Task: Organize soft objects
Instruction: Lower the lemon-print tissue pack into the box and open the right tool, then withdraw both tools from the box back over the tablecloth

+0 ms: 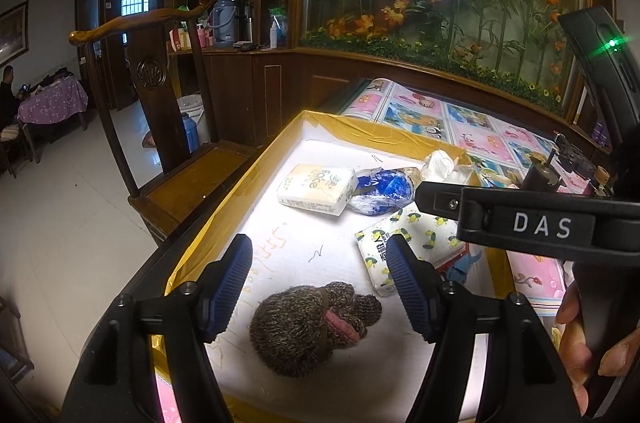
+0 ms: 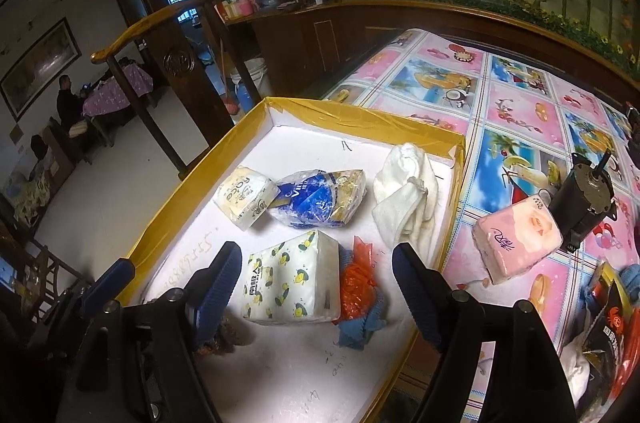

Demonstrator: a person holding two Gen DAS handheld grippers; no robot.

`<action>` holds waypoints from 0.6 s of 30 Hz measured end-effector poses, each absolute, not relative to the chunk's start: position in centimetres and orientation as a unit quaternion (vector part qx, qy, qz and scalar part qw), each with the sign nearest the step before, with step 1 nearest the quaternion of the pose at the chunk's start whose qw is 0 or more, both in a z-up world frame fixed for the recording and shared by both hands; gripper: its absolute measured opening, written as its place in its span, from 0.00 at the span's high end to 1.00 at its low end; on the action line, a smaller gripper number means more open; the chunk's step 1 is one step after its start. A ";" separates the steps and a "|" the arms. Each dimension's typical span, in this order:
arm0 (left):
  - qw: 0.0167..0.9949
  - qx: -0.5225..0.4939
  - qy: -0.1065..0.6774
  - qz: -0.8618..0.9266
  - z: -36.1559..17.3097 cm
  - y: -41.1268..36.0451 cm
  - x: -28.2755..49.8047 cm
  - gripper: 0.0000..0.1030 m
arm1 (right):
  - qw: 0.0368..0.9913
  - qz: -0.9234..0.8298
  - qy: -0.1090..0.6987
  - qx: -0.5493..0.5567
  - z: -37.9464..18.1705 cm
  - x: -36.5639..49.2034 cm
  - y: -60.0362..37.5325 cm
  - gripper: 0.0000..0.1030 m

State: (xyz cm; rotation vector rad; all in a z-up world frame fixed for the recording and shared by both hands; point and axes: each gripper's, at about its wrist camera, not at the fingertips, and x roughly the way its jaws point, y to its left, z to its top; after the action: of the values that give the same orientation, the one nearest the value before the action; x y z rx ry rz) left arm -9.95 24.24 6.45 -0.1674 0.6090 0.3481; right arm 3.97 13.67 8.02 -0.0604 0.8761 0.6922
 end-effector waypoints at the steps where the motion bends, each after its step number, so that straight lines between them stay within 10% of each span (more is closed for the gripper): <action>1: 0.936 -0.081 0.297 0.170 6.5 24.2 -10.0 0.32 | 0.847 0.329 0.416 -0.027 8.1 4.0 13.6 0.20; 18: 0.941 -0.065 0.285 0.170 7.4 22.6 -10.4 0.23 | 0.858 0.317 0.405 0.002 9.5 3.5 9.7 0.20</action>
State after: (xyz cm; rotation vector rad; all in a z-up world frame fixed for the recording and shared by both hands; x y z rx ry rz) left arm -10.44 22.55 7.42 -0.1328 0.5821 0.3472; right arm 3.49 9.69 9.49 0.0042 0.8510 0.6660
